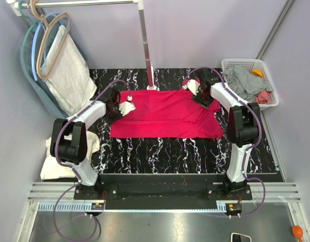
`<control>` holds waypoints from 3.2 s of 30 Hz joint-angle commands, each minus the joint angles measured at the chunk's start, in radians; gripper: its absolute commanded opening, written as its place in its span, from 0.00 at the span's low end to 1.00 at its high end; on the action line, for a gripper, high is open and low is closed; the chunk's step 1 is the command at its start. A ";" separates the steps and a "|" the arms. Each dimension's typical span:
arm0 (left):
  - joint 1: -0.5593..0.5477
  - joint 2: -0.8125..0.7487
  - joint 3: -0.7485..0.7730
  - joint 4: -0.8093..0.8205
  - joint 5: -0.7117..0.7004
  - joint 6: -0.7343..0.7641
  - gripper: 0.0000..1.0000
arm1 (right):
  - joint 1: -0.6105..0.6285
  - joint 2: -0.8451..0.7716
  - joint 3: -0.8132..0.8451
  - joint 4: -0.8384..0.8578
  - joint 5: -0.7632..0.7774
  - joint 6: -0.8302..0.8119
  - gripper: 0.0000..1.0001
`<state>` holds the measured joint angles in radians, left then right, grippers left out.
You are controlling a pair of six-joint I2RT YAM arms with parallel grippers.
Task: Fold and stack the t-shirts
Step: Fold the tshirt
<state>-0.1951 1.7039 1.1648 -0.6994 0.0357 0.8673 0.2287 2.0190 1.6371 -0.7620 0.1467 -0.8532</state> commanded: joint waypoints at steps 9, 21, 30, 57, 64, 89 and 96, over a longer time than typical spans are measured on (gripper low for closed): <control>0.000 -0.006 0.029 0.034 -0.023 -0.017 0.00 | 0.037 -0.183 -0.126 0.007 -0.103 0.106 0.63; -0.015 0.013 0.052 0.041 -0.033 -0.033 0.00 | 0.097 -0.177 -0.186 -0.010 -0.226 0.167 0.59; -0.013 0.010 0.029 0.074 -0.083 -0.024 0.42 | 0.100 -0.128 -0.180 0.006 -0.226 0.166 0.58; -0.013 0.005 -0.013 0.135 -0.131 -0.008 0.61 | 0.107 -0.060 -0.201 0.043 -0.254 0.175 0.57; -0.015 0.011 -0.014 0.140 -0.137 -0.007 0.63 | 0.107 -0.048 -0.200 0.050 -0.271 0.181 0.56; -0.013 0.017 -0.033 0.152 -0.145 -0.005 0.63 | 0.115 -0.006 -0.135 0.033 -0.248 0.186 0.00; -0.015 0.016 -0.034 0.155 -0.151 -0.001 0.63 | 0.124 -0.003 -0.053 -0.008 -0.220 0.168 0.00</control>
<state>-0.2077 1.7191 1.1336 -0.5732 -0.0982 0.8600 0.3359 2.0140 1.5131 -0.7509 -0.1013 -0.6682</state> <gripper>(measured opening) 0.627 0.011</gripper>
